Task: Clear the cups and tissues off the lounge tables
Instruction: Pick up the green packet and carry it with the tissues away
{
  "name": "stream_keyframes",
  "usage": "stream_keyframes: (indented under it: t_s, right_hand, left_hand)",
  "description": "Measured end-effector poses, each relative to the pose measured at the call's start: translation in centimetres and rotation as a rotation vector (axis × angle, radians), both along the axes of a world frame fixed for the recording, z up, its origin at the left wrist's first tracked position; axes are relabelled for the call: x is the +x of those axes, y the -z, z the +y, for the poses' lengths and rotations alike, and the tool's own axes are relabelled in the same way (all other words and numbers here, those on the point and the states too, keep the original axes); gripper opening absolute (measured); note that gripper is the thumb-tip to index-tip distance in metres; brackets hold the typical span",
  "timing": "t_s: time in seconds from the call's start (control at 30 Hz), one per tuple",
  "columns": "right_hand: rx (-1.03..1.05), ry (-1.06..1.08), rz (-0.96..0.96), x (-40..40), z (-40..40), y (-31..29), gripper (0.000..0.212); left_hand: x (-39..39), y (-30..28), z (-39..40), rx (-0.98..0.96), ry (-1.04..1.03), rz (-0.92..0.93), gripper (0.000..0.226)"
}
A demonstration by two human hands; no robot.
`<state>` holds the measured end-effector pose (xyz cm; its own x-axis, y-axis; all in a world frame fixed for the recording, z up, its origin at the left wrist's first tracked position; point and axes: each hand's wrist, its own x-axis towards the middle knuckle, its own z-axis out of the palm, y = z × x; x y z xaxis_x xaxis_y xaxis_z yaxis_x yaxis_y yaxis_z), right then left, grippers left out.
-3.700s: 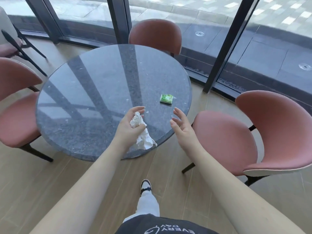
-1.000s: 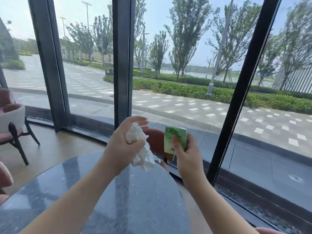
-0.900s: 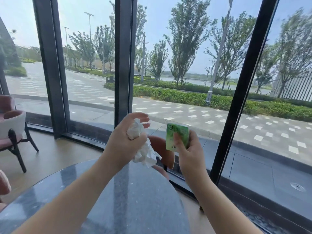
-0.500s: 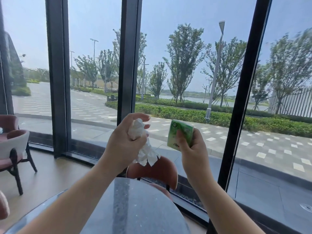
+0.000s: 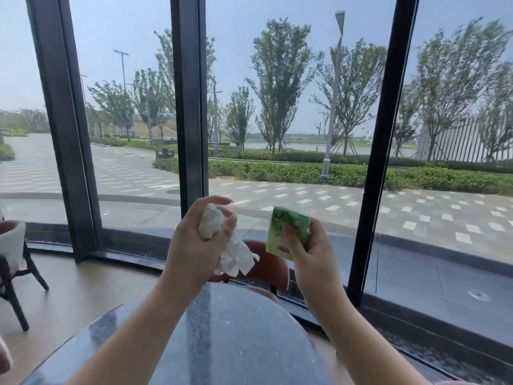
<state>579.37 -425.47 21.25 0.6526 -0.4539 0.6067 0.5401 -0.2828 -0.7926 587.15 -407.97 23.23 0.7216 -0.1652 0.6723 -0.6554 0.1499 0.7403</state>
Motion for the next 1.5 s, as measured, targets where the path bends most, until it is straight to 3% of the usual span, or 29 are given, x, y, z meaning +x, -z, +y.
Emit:
stream_keyframes:
  t_s: [0.17,0.3,0.5,0.7,0.9,1.03,1.17,1.3,1.5]
  right_hand:
    - [0.09,0.056,0.038,-1.8,-1.1,2.1,0.018]
    - [0.047,0.162,0.07,-3.9,-3.0,3.7,0.017]
    - [0.024,0.309,0.129,-9.4,-6.6,5.8,0.006]
    - [0.058,0.453,0.219,-16.6,-9.7,8.7,0.009]
    - [0.128,0.498,0.231,-22.8,-10.6,9.6,0.009]
    - [0.17,0.538,0.231,-27.5,-11.0,10.3,0.007]
    - [0.254,0.567,0.235,-33.0,-11.3,11.7,0.02]
    - [0.238,0.681,0.294,-39.0,-11.1,12.7,0.009]
    - [0.248,0.882,0.298,-47.8,-10.9,13.2,0.012]
  left_hand:
    - [0.3,1.9,-1.6,0.04,0.112,0.068,0.025]
    - [-0.7,3.6,-4.5,0.098,0.243,0.114,0.031]
    - [-3.9,5.4,-9.5,0.235,0.345,0.066,0.032]
    - [-7.7,6.8,-12.7,0.313,0.443,0.027,0.035]
    - [-13.3,7.8,-15.1,0.363,0.56,0.036,0.046]
    - [-17.7,8.2,-16.5,0.358,0.651,0.071,0.038]
    - [-22.2,8.8,-18.3,0.334,0.768,0.121,0.034]
    - [-27.2,10.0,-20.2,0.379,0.863,0.131,0.045]
    - [-35.3,10.6,-23.0,0.441,1.021,0.078,0.049]
